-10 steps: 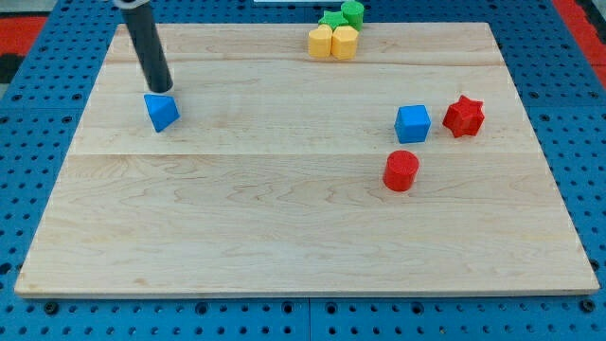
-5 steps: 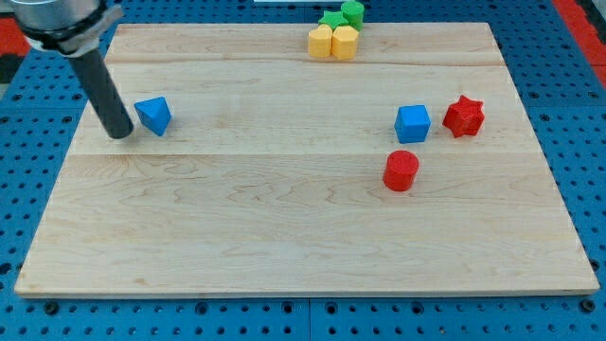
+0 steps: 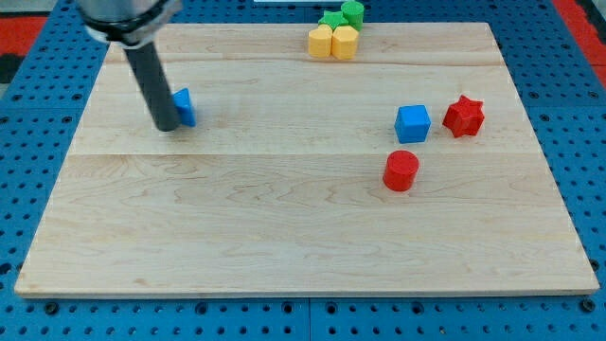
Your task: Push the blue triangle to the center of the board
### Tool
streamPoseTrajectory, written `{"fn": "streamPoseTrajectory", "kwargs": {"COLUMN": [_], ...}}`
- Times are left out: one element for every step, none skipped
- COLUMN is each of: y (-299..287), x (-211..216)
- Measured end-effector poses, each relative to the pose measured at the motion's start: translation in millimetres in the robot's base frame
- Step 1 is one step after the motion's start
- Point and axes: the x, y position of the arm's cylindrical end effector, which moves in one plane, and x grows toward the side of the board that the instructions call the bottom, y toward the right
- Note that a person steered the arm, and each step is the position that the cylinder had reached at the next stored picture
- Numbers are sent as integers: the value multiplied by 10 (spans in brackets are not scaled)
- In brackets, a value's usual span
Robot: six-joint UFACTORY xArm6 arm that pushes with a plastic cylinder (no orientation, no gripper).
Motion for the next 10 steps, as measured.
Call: {"fn": "streamPoseTrajectory", "kwargs": {"y": [102,-200,-533,-612,-503,-150,272,237,10,40], "x": [-142,-241,-243,-349,-406,-406,-415,-732,-1098,-1275]}}
